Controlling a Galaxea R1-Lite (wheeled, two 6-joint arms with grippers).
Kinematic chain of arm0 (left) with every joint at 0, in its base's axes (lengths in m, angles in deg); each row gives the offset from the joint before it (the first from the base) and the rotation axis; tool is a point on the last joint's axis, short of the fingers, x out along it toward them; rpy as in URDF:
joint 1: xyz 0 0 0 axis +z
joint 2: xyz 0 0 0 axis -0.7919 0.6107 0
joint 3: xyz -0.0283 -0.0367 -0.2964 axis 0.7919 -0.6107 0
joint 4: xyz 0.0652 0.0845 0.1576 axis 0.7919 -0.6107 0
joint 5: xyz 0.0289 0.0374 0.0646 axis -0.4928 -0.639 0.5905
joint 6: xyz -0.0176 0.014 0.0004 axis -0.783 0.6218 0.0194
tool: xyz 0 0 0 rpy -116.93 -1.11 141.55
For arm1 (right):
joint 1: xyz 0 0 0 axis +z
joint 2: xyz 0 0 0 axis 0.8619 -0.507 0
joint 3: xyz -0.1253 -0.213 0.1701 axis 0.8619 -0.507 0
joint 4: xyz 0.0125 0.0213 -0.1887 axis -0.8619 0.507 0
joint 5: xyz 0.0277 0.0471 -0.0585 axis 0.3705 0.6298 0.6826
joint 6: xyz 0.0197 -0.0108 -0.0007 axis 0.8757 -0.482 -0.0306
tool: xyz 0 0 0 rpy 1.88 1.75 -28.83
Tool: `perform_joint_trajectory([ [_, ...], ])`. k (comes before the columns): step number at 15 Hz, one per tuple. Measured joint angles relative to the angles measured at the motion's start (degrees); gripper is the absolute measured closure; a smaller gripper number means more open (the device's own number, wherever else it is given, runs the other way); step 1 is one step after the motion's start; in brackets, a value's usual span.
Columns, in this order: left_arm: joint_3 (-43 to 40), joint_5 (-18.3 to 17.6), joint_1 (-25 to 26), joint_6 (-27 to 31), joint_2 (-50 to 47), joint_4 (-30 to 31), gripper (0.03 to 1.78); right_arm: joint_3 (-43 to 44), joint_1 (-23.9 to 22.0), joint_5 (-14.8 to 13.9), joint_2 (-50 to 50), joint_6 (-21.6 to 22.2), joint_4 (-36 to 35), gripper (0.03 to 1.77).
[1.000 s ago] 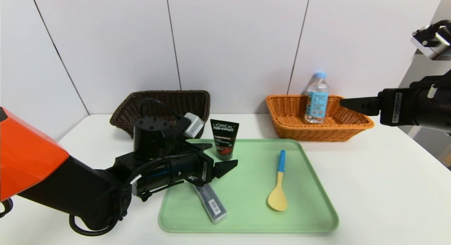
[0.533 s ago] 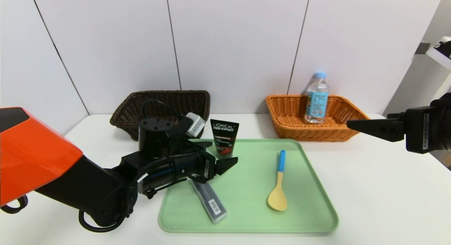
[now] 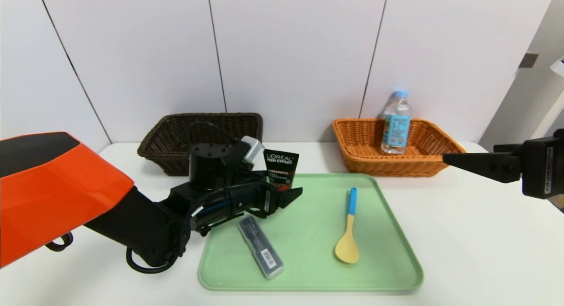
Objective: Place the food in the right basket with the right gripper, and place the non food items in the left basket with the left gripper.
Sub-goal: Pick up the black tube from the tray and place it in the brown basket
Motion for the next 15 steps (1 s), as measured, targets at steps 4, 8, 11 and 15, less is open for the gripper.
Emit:
perform_joint_trajectory([
  [4,2.3,0.0,0.1,0.1,1.7,-0.1,0.12,-0.4,0.0,0.0,0.2,-0.2,0.0,0.10],
  [8,3.5,0.0,0.3,0.8,3.0,-1.1,0.12,-0.4,0.0,0.0,0.1,-0.2,0.0,0.10],
  [11,4.0,0.1,0.5,4.3,2.3,-6.0,0.12,-0.4,0.0,0.0,0.1,-0.2,-0.1,0.10],
  [15,5.8,1.1,1.0,4.3,2.0,-6.2,0.12,-0.4,0.0,0.0,0.0,-0.2,-0.1,0.10],
])
